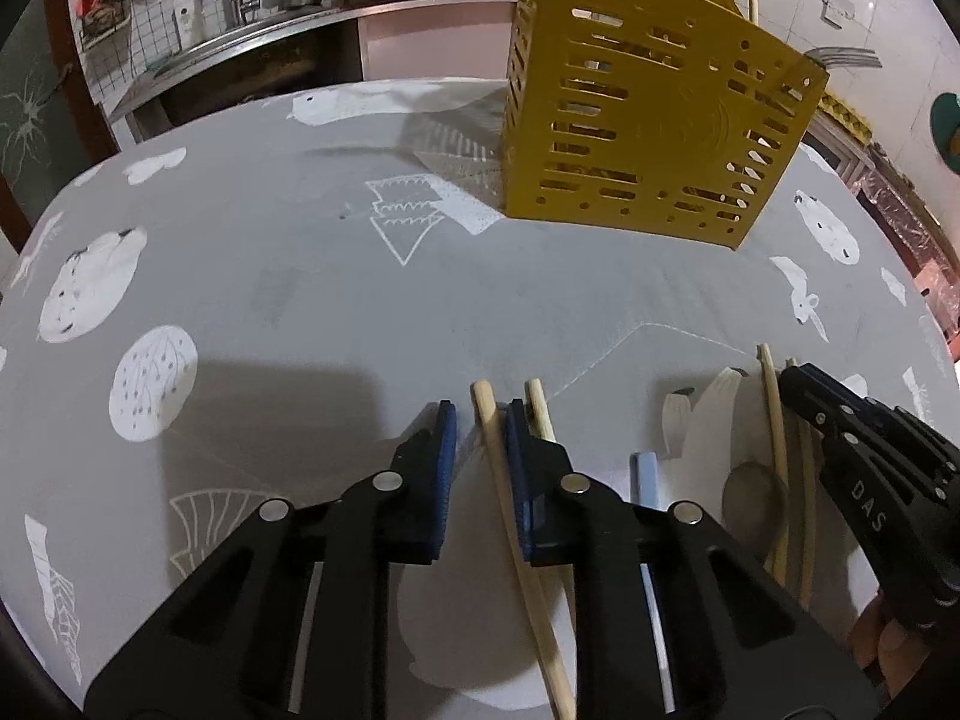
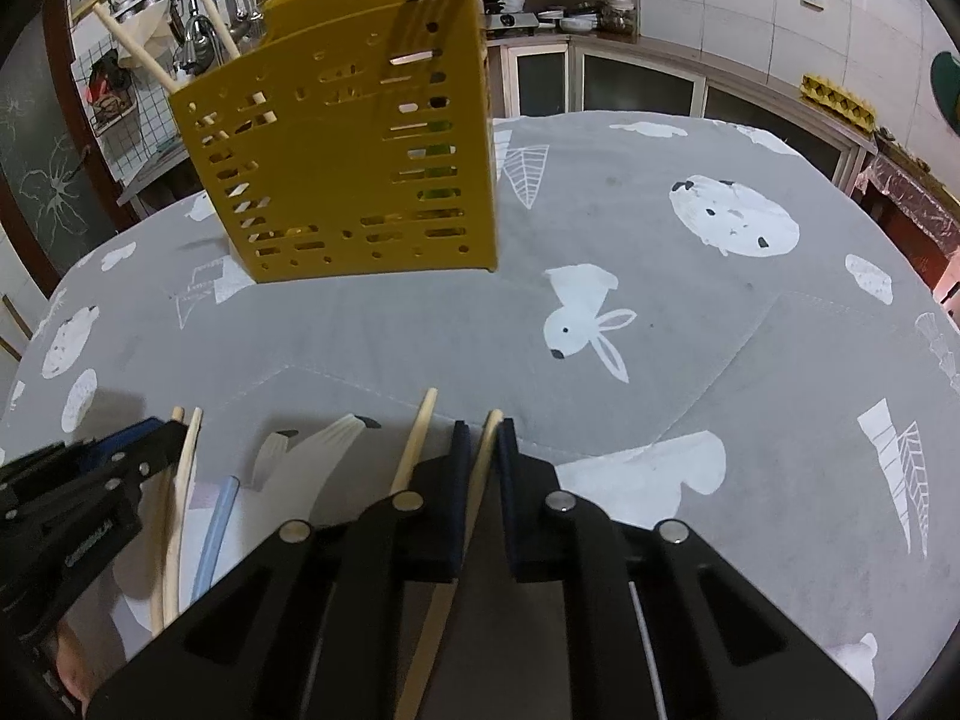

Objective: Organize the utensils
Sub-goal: 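Close the left tool on a chopstick while the right tool grasps another chopstick, then lower the left tool's chopstick into the yellow holder and open while the right tool does likewise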

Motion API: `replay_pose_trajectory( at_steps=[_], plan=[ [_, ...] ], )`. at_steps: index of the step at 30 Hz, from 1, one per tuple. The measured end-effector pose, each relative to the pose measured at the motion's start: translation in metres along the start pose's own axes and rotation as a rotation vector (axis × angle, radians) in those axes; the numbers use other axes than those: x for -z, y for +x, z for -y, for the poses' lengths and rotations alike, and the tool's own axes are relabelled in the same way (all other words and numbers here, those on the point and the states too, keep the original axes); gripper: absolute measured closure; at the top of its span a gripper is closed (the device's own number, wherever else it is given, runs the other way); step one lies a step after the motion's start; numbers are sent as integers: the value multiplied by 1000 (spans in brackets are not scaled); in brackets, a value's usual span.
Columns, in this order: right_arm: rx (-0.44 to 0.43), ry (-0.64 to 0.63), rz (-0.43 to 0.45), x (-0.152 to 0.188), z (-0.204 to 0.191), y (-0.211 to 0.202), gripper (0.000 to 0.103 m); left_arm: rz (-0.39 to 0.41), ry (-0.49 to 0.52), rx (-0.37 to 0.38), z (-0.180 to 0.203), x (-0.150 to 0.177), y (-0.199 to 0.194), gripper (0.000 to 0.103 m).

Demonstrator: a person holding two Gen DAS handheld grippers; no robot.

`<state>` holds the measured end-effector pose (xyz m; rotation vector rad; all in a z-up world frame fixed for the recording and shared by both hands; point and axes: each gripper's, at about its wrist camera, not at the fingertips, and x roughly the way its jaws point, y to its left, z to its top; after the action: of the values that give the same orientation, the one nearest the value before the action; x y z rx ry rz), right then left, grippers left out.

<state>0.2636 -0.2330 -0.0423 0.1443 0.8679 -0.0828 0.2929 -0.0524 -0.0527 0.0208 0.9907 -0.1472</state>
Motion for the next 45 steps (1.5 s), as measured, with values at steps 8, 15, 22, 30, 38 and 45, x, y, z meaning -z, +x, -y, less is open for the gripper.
replay_pose_trajectory(
  at_steps=[8,15,22,30,38,45],
  plan=[
    [-26,38,24,-1,12,-6,97,33,-16,32,-2,2,-6,96],
    [-45,61,65,-4,19,-19,97,148,-19,48,-4,4,-39,96],
    [-74,64,176,-10,24,-58,97,295,-12,31,-7,12,-90,96],
    [-119,56,279,-9,28,-102,97,433,1,36,-5,24,-142,97],
    [-106,-39,454,0,22,-153,97,557,52,29,0,39,-169,98],
    [-96,-64,577,5,22,-179,97,606,19,65,-11,39,-178,98]
  ],
)
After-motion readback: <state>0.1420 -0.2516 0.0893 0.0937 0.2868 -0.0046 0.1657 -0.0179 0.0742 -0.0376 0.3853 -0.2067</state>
